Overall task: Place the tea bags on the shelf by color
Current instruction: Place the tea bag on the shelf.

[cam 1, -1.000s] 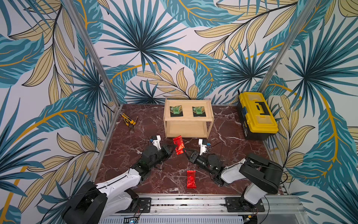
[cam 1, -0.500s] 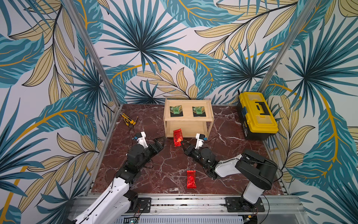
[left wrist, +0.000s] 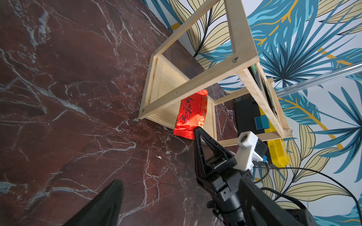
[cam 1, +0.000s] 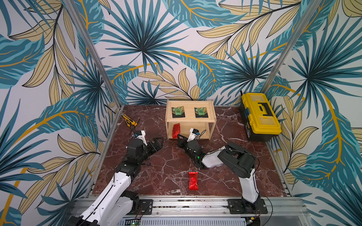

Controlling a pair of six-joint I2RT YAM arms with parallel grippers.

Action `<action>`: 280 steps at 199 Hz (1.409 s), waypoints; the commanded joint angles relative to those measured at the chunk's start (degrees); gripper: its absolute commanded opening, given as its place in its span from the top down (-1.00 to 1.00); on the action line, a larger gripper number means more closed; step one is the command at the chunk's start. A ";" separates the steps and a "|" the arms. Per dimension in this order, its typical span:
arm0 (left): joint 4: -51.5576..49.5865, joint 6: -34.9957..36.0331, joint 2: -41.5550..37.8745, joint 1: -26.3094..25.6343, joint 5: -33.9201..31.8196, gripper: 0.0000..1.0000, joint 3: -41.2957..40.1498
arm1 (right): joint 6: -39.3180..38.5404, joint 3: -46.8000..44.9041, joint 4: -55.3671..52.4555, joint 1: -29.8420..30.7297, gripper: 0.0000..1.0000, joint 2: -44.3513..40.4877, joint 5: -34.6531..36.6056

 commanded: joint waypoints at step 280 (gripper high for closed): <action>4.70 -0.65 -0.68 2.63 5.36 -0.92 -0.78 | 4.55 10.93 -15.06 -5.81 0.37 6.72 -8.74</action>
